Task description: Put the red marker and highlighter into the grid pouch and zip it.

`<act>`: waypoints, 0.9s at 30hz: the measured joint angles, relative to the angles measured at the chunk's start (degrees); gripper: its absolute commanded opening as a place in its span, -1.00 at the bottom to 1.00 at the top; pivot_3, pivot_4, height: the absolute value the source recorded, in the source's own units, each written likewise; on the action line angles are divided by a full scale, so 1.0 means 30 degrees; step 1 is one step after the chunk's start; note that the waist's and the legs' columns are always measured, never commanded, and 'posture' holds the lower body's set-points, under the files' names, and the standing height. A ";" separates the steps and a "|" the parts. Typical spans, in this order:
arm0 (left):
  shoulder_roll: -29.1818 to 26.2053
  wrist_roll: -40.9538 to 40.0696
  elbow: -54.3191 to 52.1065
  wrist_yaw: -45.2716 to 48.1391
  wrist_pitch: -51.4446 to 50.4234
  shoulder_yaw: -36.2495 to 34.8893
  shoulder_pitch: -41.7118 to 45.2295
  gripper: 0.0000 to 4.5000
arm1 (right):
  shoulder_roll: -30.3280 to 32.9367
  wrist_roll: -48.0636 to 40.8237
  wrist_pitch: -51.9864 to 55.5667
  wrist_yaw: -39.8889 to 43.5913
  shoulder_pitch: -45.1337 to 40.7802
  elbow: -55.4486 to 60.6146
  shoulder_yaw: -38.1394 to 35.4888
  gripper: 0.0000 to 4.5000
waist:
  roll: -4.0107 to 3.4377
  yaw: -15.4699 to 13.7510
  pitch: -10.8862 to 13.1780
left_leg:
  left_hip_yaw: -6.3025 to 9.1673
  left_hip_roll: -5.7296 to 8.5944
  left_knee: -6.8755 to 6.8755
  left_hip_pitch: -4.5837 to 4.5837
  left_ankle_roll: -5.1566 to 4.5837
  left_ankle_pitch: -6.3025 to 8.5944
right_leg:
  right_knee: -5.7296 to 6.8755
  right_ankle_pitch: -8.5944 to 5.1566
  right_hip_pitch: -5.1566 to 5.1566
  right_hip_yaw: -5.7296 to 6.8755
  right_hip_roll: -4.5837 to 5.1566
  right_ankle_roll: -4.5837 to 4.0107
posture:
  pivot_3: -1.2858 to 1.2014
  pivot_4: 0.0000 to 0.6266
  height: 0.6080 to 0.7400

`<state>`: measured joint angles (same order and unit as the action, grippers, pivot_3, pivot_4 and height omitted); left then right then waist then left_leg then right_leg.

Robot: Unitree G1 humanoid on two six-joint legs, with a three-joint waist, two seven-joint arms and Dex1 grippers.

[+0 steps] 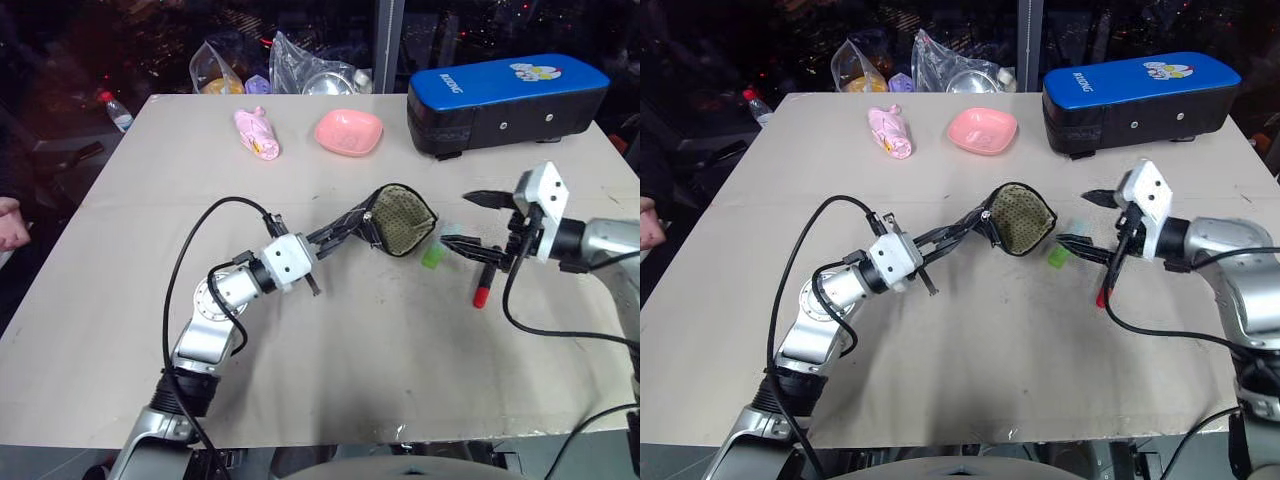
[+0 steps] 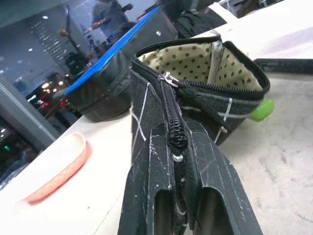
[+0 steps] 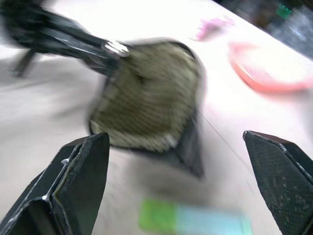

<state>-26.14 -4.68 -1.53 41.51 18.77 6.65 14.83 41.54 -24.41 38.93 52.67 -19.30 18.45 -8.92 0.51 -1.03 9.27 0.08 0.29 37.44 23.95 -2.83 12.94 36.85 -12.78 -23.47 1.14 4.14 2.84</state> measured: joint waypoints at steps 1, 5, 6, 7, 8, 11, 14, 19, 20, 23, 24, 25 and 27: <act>0.0000 -0.0004 -0.0013 -0.0059 -0.0090 -0.0028 -0.0014 -1.00 | -0.0131 -0.0120 0.0635 -0.0583 0.0516 0.0211 -0.0285 0.98 | 0.0000 0.0000 0.0000 | 0.0000 0.0000 0.0000 0.0001 0.0000 0.0000 | 0.0000 0.0000 -0.0001 -0.0011 0.0001 0.0000 | 0.03 -0.52 0.91; -0.0001 -0.0041 -0.0438 -0.0258 -0.0652 -0.0321 -0.0193 -1.00 | -0.2737 0.0303 0.4408 -0.6118 0.3775 0.3239 -0.1884 0.98 | -0.0006 0.0033 -0.0004 | -0.0002 -0.0011 -0.0009 0.0002 0.0002 0.0000 | 0.0017 -0.0001 -0.0013 -0.0072 -0.0008 -0.0001 | 0.03 -0.52 0.91; -0.0014 -0.0048 -0.0564 -0.0262 -0.0697 -0.0393 -0.0235 -1.00 | -0.2980 0.0548 0.4561 -0.6703 0.4326 0.3718 -0.1835 0.98 | -0.0005 0.0030 -0.0004 | 0.0000 -0.0011 -0.0012 0.0002 0.0002 0.0000 | 0.0018 -0.0002 -0.0014 -0.0070 -0.0013 -0.0001 | 0.03 -0.52 0.91; -0.0033 -0.0078 -0.0663 -0.0273 -0.0744 -0.0552 -0.0283 -1.00 | -0.3739 0.0919 0.4710 -0.7847 0.5013 0.4491 -0.1850 0.98 | -0.0007 0.0038 -0.0004 | -0.0005 -0.0009 -0.0010 0.0000 0.0002 0.0000 | 0.0018 -0.0002 -0.0014 -0.0070 -0.0029 0.0000 | 0.03 -0.52 0.91; -0.0045 -0.0102 -0.0709 -0.0299 -0.0827 -0.0581 -0.0292 -1.00 | -0.4510 0.1134 0.5053 -0.8860 0.5288 0.5191 -0.1938 0.98 | -0.0007 0.0062 -0.0006 | -0.0013 -0.0009 -0.0012 -0.0004 0.0002 0.0000 | 0.0018 -0.0002 -0.0016 -0.0068 -0.0035 0.0001 | 0.03 -0.52 0.91; 0.0035 -0.0167 -0.0878 -0.0350 -0.1063 -0.0546 -0.0331 -1.00 | -0.6245 0.1610 0.5902 -1.1297 0.6446 0.6960 -0.1910 0.98 | -0.0009 0.0074 -0.0009 | -0.0027 -0.0006 -0.0006 -0.0018 0.0003 -0.0001 | 0.0021 -0.0004 -0.0012 -0.0043 -0.0067 0.0004 | 0.03 -0.52 0.91; 0.0038 -0.0187 -0.0878 -0.0377 -0.1124 -0.0548 -0.0414 -1.00 | -0.7905 0.2179 0.6425 -1.3206 0.7632 0.7623 -0.1667 0.98 | -0.0005 0.0048 -0.0012 | -0.0032 0.0002 -0.0005 -0.0016 0.0002 0.0000 | 0.0019 -0.0005 -0.0011 -0.0039 -0.0067 0.0007 | 0.03 -0.52 0.91; 0.0066 -0.0192 -0.0878 -0.0367 -0.1121 -0.0529 -0.0405 -1.00 | -1.0233 0.2301 0.7097 -1.5034 0.8369 0.7847 -0.0967 0.87 | -0.0007 0.0097 -0.0011 | -0.0035 -0.0004 -0.0009 -0.0024 0.0002 0.0000 | 0.0020 -0.0007 -0.0015 -0.0046 -0.0093 0.0005 | 0.03 -0.52 0.91; 0.0069 -0.0191 -0.0878 -0.0354 -0.1116 -0.0526 -0.0406 -1.00 | -1.0722 0.2336 0.7219 -1.5369 0.8441 0.7863 -0.0815 0.75 | -0.0007 0.0097 -0.0011 | -0.0035 -0.0005 -0.0009 -0.0024 0.0002 0.0000 | 0.0019 -0.0007 -0.0015 -0.0048 -0.0097 0.0006 | 0.03 -0.52 0.91; 0.0075 -0.0187 -0.0877 -0.0263 -0.1099 -0.0513 -0.0414 -1.00 | -1.1008 0.2623 0.7105 -1.5915 0.8625 0.7898 -0.0436 0.24 | -0.0004 0.0099 -0.0013 | -0.0036 -0.0004 -0.0007 -0.0024 0.0001 0.0000 | 0.0016 -0.0008 -0.0014 -0.0050 -0.0100 0.0006 | 0.03 -0.52 0.91; 0.0075 -0.0186 -0.0877 -0.0226 -0.1092 -0.0513 -0.0434 -1.00 | -1.0887 0.2688 0.7092 -1.5972 0.8668 0.7896 -0.0403 0.07 | -0.0003 0.0085 -0.0014 | -0.0036 -0.0004 -0.0007 -0.0024 0.0001 0.0000 | 0.0016 -0.0009 -0.0013 -0.0049 -0.0101 0.0004 | 0.03 -0.52 0.91; 0.0076 -0.0184 -0.0877 -0.0213 -0.1082 -0.0511 -0.0478 -1.00 | -1.0721 0.2704 0.7127 -1.5965 0.8690 0.7897 -0.0390 -0.18 | -0.0003 0.0085 -0.0014 | -0.0036 -0.0004 -0.0008 -0.0024 0.0001 0.0000 | 0.0016 -0.0010 -0.0013 -0.0049 -0.0101 0.0004 | 0.03 -0.52 0.91; 0.0110 -0.0179 -0.0873 -0.0183 -0.1055 -0.0479 -0.0530 -1.00 | -0.9754 0.2717 0.7236 -1.5588 0.8690 0.7872 -0.0334 -0.51 | -0.0004 0.0089 -0.0013 | -0.0038 -0.0003 -0.0007 -0.0025 0.0001 0.0000 | 0.0015 -0.0010 -0.0013 -0.0052 -0.0103 0.0004 | 0.03 -0.52 0.91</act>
<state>-25.81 -5.21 -4.15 40.96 15.60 5.21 13.24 12.28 -16.26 60.64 5.91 6.77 42.07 -9.92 0.50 -0.76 9.23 -0.03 0.28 37.42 23.87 -2.82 12.94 36.90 -12.81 -23.51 0.99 3.83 2.86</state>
